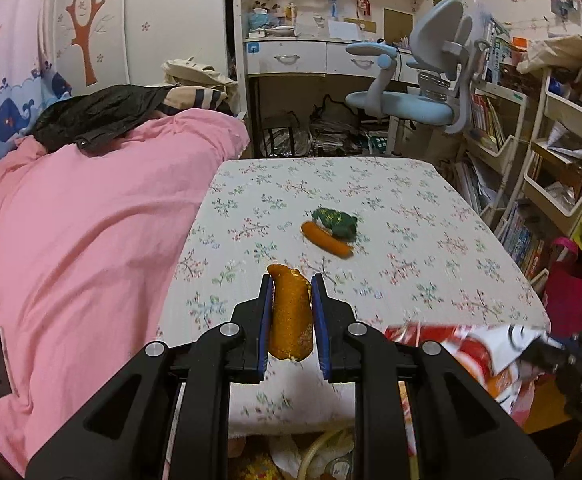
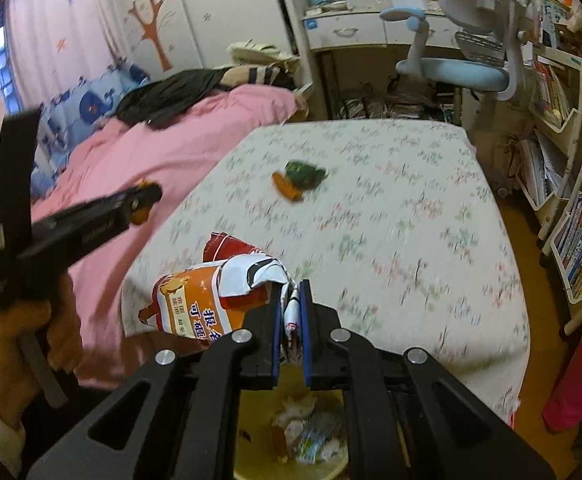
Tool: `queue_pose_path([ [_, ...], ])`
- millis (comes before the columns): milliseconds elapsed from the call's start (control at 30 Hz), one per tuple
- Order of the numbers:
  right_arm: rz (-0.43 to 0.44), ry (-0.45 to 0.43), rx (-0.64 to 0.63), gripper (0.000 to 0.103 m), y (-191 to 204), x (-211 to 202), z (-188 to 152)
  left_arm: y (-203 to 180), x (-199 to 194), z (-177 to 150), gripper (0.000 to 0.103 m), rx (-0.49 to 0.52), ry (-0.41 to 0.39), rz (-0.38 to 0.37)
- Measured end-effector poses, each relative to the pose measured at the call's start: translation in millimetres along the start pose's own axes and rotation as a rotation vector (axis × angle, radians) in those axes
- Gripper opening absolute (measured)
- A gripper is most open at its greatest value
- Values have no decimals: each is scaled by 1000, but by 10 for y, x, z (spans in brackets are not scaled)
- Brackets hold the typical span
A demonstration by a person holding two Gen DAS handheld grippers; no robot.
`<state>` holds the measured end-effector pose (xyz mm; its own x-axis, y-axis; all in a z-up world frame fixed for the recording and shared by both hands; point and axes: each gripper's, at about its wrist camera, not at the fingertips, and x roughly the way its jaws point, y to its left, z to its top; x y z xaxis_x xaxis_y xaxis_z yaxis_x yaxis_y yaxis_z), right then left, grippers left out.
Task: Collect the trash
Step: 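Carry the wrapper and snack piece down over the yellow bin with both grippers, then open the right gripper to drop the wrapper while the left gripper releases the snack piece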
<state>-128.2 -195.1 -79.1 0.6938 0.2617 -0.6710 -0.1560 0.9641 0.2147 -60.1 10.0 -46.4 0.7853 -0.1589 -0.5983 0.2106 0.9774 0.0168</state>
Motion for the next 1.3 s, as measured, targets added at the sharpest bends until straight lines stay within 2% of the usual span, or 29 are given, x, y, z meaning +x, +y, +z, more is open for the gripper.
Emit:
queue_pose_path([
  [567, -12, 116, -77, 9, 202, 48, -503, -123, -181, -313, 18, 15, 29, -24],
  [1000, -23, 168, -95, 9, 234, 79, -677, -225, -263, -526, 18, 39, 55, -40],
  [1300, -23, 208, -74, 17, 194, 99, -777, -327, -315, -686, 18, 58, 80, -57],
])
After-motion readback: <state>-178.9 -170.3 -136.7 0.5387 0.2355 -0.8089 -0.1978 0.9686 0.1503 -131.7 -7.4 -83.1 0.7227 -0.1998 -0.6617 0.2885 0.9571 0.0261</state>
